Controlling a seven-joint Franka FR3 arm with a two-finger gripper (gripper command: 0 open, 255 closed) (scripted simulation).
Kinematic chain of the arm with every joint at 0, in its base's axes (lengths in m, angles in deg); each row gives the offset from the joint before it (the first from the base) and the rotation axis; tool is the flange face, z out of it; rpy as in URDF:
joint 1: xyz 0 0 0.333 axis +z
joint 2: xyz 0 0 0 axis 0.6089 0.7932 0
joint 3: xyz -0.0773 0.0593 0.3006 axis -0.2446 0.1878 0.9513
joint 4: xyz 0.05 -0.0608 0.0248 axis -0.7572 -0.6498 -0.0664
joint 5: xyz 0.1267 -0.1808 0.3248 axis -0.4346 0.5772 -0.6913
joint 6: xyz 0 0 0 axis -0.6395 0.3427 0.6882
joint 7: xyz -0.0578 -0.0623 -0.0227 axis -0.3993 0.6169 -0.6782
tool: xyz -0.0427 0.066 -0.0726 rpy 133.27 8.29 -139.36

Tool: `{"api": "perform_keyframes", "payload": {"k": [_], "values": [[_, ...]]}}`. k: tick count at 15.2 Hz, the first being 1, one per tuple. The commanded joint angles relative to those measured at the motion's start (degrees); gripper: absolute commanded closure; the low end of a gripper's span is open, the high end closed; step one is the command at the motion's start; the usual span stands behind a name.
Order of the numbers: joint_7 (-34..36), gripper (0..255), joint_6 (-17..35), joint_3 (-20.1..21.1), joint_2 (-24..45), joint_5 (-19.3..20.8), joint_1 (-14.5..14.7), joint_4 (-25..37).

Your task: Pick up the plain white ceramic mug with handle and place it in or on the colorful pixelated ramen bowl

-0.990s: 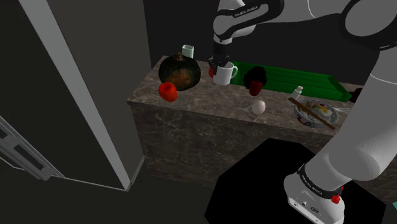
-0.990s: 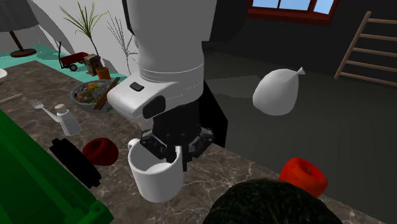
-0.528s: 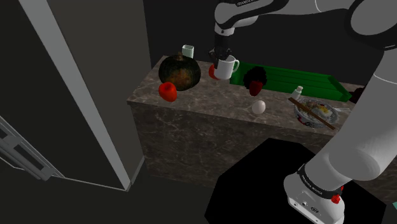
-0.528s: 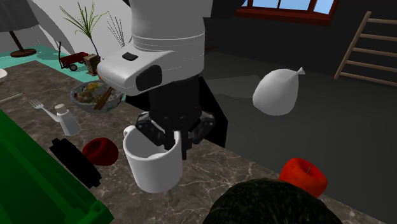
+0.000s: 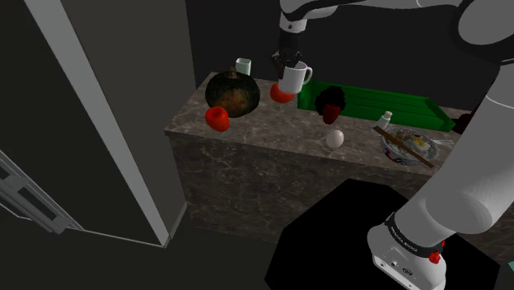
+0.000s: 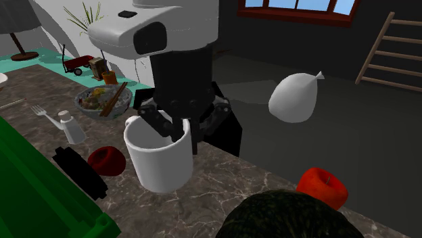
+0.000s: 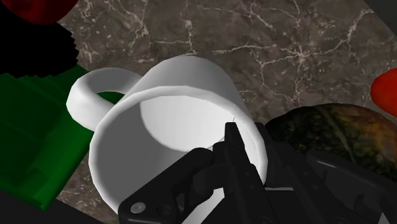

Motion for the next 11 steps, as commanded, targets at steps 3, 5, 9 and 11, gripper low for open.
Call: {"api": "perform_keyframes", "payload": {"k": [3, 5, 9, 11], "values": [[0.03, 255, -2.99, 0.01, -0.52, 0.03, 0.03, 2.48], [-0.51, 255, -2.64, -0.24, -2.72, 0.12, -0.27, -0.06], [-2.77, 255, -0.63, -1.37, -11.00, 0.62, -1.51, -10.31], [-3.96, 255, -0.01, -2.03, -14.95, 0.99, -2.16, -14.83]]}}
